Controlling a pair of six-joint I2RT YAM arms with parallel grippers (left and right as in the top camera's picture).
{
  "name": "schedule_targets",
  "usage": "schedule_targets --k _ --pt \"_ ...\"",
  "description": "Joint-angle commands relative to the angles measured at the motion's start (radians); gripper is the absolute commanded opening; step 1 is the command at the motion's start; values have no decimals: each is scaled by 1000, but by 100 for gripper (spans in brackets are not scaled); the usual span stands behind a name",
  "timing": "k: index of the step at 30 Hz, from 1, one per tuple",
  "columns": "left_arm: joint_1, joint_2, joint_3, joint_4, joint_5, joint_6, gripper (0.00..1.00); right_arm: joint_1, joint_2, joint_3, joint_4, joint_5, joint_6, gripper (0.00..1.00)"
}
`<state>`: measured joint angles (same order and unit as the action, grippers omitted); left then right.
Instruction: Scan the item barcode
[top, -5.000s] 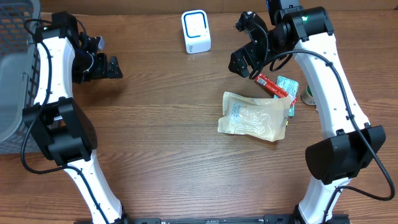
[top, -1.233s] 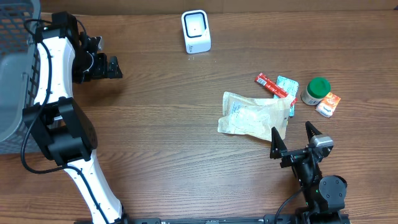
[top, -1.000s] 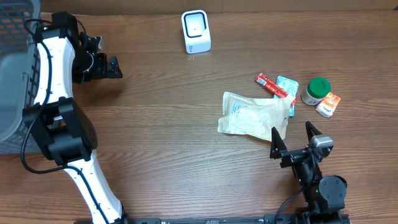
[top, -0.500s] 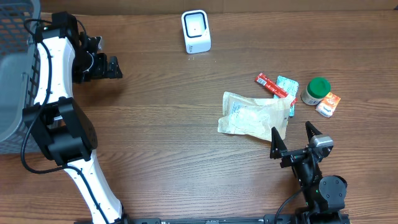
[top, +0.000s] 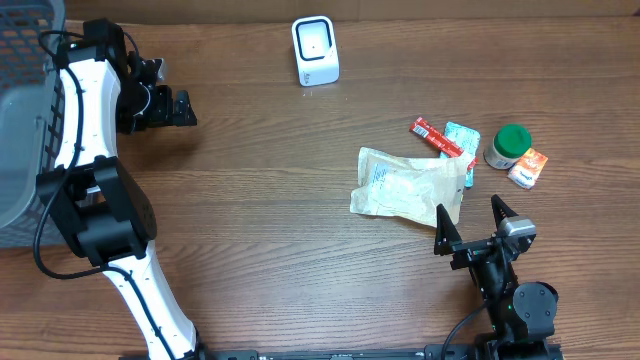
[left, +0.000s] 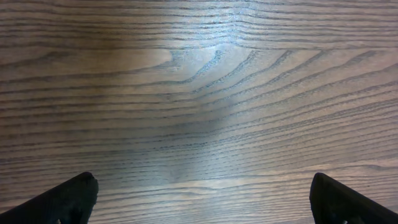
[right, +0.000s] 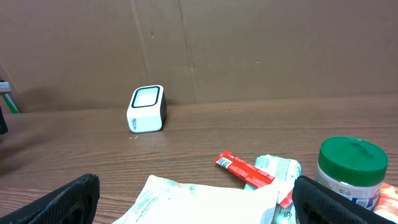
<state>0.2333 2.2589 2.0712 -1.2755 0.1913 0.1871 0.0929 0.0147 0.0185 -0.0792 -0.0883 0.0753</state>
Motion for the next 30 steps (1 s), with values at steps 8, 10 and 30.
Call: schedule_targets --k 8,10,30 --pt "-6 -430 24 1 11 15 100 -5 -12 -11 2 13 6 100" --pt "-5 -537 24 1 11 15 100 -5 -12 -11 2 13 6 100" --pt "-5 -1012 -6 -11 12 16 100 -5 -12 -11 2 13 6 100"
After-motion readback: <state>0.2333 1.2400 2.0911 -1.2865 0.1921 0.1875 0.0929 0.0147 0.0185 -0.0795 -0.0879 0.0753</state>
